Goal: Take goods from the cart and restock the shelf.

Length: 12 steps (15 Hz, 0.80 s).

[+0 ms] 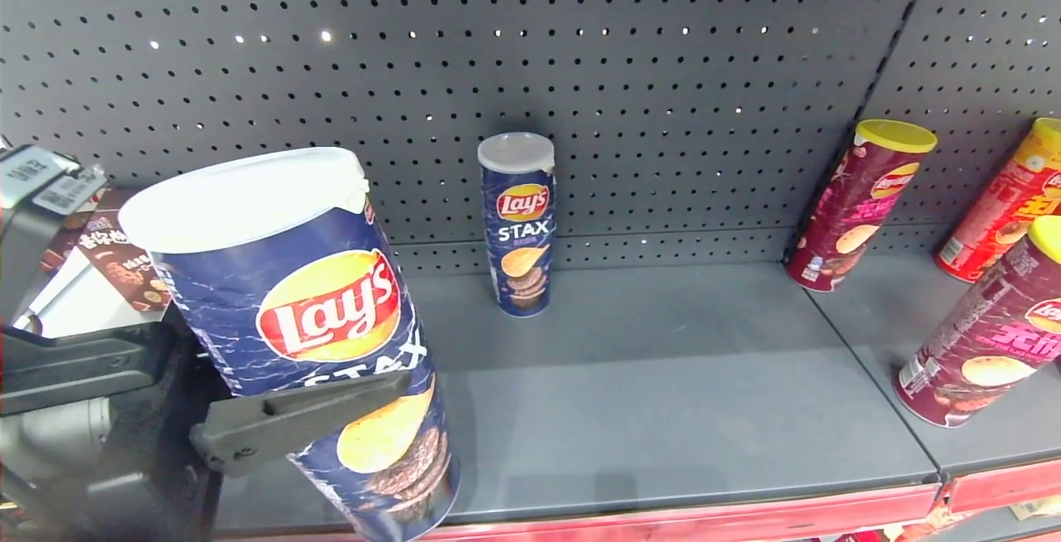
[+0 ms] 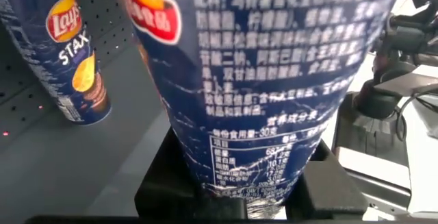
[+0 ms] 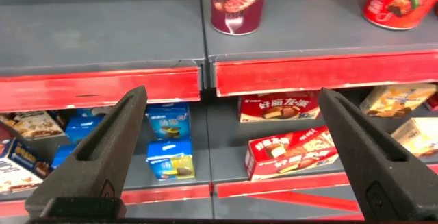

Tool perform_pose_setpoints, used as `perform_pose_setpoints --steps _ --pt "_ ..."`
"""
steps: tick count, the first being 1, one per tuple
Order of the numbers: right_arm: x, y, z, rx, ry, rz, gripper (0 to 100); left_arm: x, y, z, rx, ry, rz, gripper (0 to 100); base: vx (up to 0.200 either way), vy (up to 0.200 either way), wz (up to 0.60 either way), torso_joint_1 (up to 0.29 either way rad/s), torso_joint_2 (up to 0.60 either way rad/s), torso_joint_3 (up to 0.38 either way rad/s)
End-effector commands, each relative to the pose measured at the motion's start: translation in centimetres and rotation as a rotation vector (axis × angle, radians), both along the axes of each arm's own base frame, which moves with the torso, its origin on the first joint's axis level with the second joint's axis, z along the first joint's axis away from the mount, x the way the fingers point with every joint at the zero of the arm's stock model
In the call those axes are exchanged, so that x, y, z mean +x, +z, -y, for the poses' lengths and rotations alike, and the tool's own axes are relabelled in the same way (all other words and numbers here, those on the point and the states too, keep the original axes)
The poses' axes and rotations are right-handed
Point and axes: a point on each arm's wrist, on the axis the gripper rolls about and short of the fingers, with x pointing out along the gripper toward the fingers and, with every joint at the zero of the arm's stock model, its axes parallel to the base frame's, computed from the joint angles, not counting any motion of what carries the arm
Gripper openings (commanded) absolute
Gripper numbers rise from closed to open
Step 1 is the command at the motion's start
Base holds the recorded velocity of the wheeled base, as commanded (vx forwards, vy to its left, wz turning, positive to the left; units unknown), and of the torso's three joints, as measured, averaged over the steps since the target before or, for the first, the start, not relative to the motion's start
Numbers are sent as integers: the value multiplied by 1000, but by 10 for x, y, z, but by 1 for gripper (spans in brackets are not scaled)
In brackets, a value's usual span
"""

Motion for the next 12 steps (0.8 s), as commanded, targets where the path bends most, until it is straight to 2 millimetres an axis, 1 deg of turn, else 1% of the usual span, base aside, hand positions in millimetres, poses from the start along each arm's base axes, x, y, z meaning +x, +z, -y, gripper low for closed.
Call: perform_pose_setpoints --steps 1,4,12 --pt "0 0 0 -1 1 -1 100 0 -1 0 0 0 -7 0 0 0 0 0 0 0" --pt "0 0 0 2 1 -1 100 0 -1 0 0 0 -10 0 0 0 600 5 1 4" --pt "0 0 0 2 1 -1 100 0 -2 0 -1 1 -14 0 0 0 0 0 0 0"
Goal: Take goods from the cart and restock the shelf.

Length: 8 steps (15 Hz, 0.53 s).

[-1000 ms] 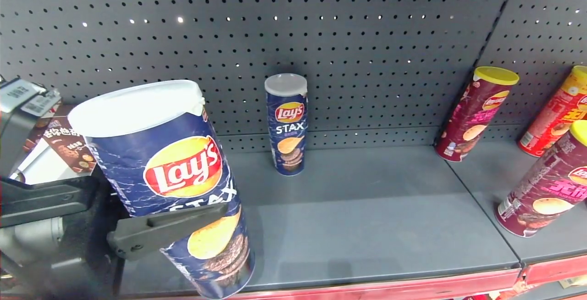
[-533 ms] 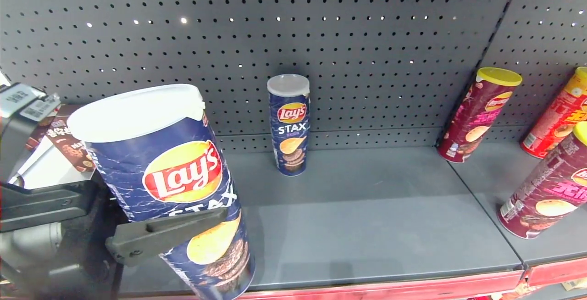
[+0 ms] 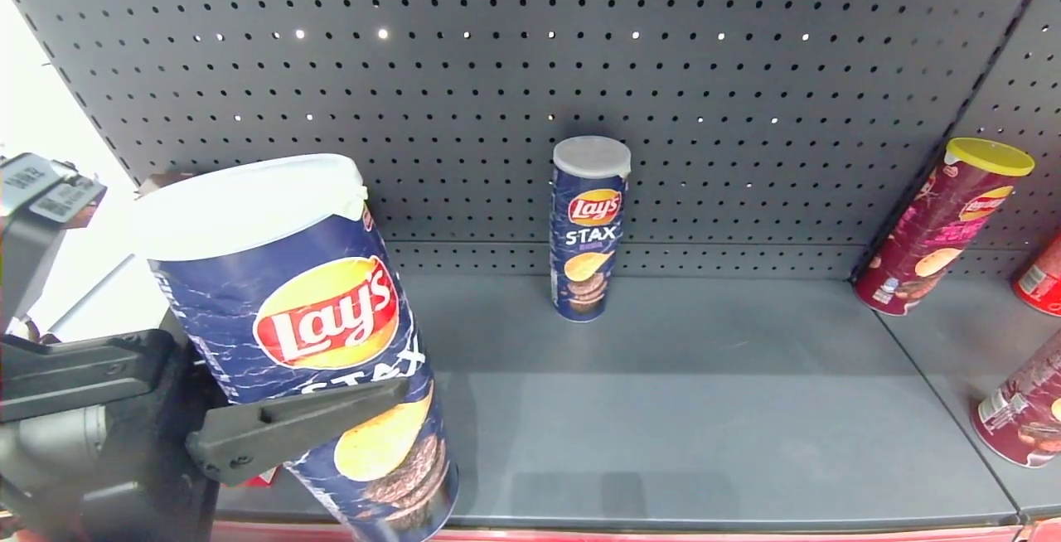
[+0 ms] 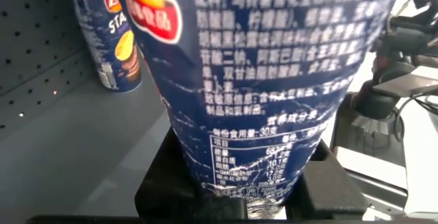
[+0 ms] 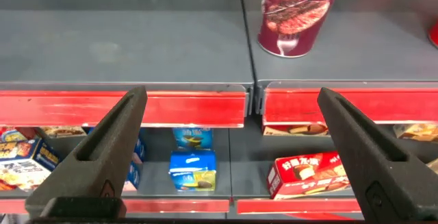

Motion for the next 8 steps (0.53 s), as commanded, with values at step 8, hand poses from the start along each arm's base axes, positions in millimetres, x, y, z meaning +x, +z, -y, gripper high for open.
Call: perform_pose_setpoints --steps 8 --pt "1 61 -2 1 152 35 100 3 7 0 -31 5 64 0 0 0 0 0 0 0"
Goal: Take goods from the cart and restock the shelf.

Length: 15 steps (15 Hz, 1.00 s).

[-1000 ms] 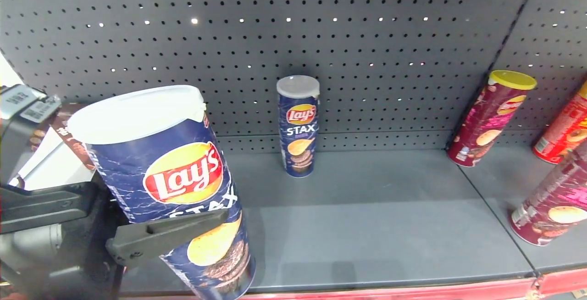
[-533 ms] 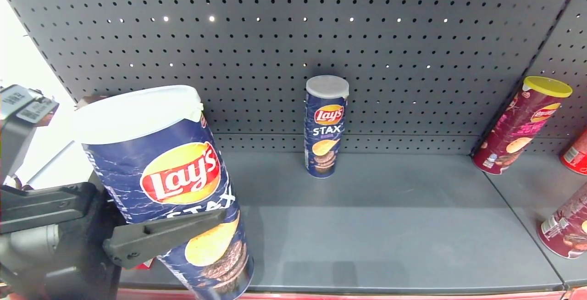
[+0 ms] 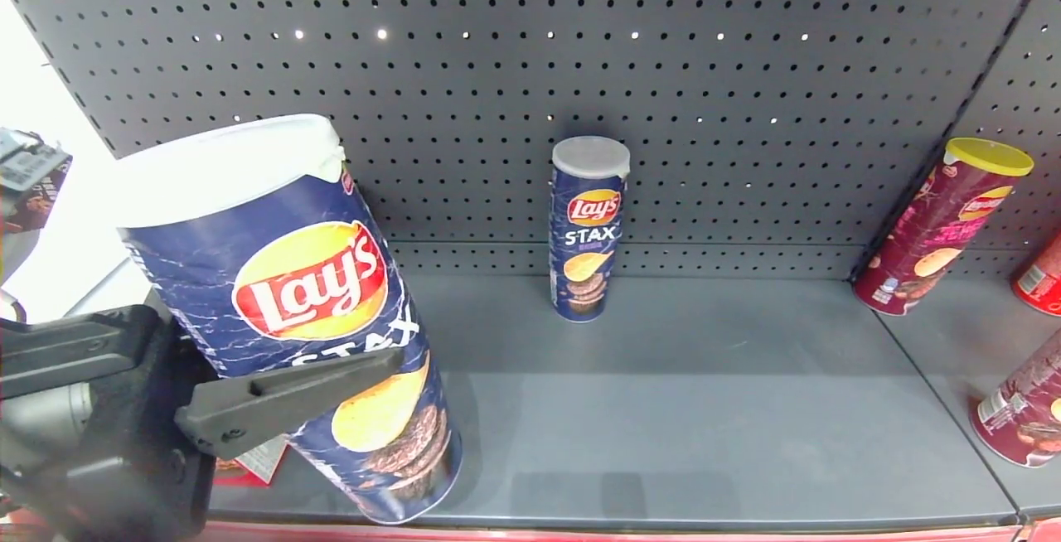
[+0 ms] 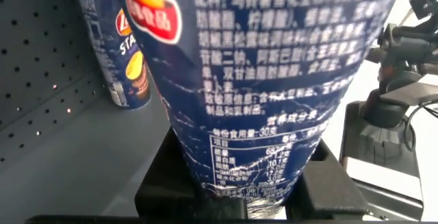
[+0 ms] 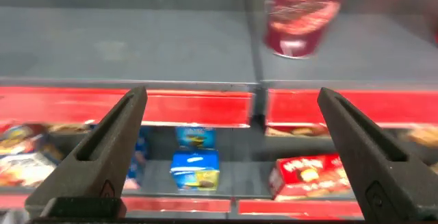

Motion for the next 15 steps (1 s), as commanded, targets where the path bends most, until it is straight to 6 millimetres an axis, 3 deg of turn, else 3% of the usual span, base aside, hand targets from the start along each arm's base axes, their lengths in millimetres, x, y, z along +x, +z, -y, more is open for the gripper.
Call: perform_pose_setpoints --steps 1,2,5,12,15 --pt "25 95 -3 47 162 -60 100 3 2 2 -4 -4 4 0 0 0 0 0 0 0" --pt "29 114 -4 53 233 -18 100 5 5 2 -7 -4 10 0 0 0 0 0 0 0" --pt "45 139 -11 -15 474 -32 100 9 2 4 -8 -4 -13 0 0 0 0 0 0 0" --pt "115 142 -44 -137 652 -181 100 14 -2 7 2 -4 -35 0 0 0 0 0 0 0" --pt "133 146 -59 -142 707 -212 100 13 -4 6 3 -2 -39 0 0 0 0 0 0 0"
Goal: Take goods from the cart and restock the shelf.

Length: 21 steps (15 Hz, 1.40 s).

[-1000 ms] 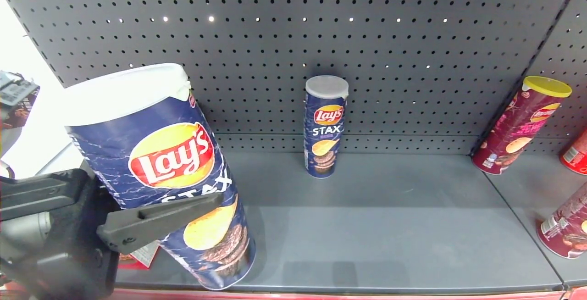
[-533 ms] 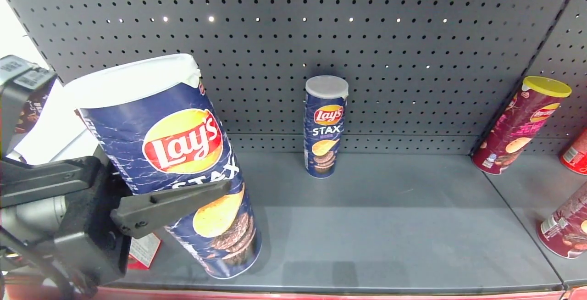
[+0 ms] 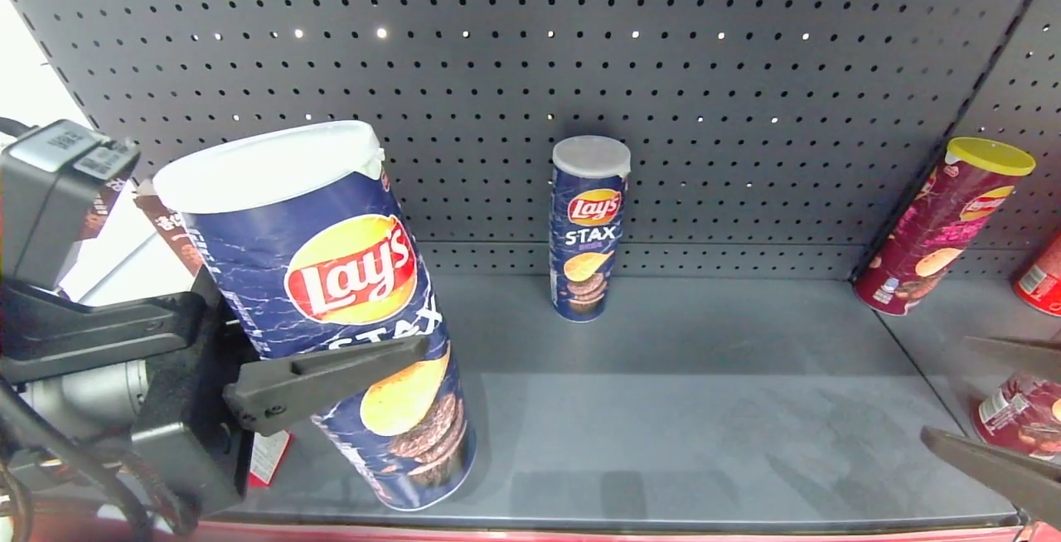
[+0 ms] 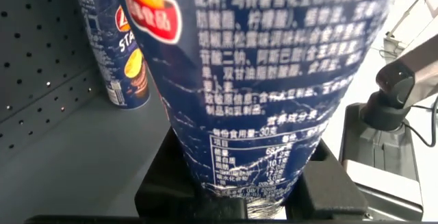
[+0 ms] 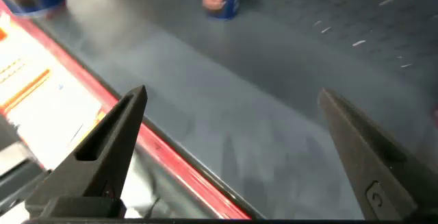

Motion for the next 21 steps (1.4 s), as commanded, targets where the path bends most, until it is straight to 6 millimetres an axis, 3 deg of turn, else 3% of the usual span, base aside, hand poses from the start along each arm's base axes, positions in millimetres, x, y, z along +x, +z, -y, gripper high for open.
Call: perform_pose_setpoints --steps 1,9,11,12,14,19,21 --pt "28 0 -20 -31 46 -75 100 0 -1 0 2 0 -4 0 0 0 0 0 0 0" --pt "103 7 -48 36 4 -24 100 -2 1 -1 -3 -1 2 0 0 0 0 0 0 0" --pt "142 13 -55 56 42 -10 100 -4 3 -1 -30 -1 -33 0 0 0 0 0 0 0" --pt "150 14 -55 64 57 4 100 -4 4 -2 -34 1 -33 0 0 0 0 0 0 0" --pt "185 12 -65 80 169 79 100 -4 9 -1 -41 -4 -20 0 0 0 0 0 0 0" --pt "230 -3 -86 115 529 154 100 -3 11 -1 -47 -8 -16 0 0 0 0 0 0 0" --pt "243 -7 -91 119 566 166 100 -2 12 0 -47 -17 -15 0 0 0 0 0 0 0"
